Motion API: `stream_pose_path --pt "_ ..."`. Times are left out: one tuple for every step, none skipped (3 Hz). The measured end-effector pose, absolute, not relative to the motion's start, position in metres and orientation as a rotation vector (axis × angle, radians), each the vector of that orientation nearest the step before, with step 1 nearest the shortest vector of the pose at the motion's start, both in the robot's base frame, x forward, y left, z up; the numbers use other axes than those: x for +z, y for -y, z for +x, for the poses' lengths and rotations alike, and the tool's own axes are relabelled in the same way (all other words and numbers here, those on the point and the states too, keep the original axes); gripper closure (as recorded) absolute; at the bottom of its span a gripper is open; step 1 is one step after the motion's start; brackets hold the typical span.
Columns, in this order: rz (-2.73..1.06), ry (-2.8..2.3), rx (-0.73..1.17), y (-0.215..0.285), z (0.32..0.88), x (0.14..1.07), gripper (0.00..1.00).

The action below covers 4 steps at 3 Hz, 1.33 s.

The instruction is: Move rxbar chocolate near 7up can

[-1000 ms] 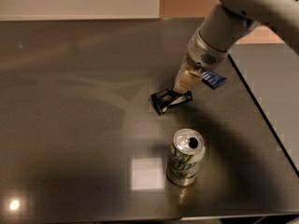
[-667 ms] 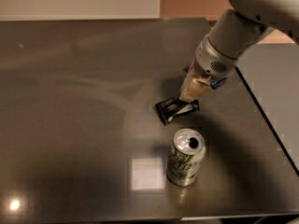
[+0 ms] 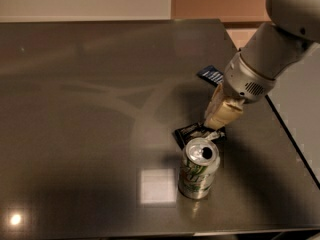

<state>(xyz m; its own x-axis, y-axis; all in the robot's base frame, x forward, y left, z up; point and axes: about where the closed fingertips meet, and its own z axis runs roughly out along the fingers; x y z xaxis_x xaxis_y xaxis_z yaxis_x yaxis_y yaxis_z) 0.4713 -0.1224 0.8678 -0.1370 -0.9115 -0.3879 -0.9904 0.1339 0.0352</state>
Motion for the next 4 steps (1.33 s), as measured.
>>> stream_pose_path --pt "-1.865 -2.143 0.444 0.13 0.452 0.866 0.82" --pt "-1.863 -2.144 0.459 0.135 0.441 0.867 0.59" --pt "-1.863 -2.141 0.455 0.134 0.441 0.867 0.36" --pt "-1.863 -2.138 0.452 0.133 0.442 0.867 0.12"
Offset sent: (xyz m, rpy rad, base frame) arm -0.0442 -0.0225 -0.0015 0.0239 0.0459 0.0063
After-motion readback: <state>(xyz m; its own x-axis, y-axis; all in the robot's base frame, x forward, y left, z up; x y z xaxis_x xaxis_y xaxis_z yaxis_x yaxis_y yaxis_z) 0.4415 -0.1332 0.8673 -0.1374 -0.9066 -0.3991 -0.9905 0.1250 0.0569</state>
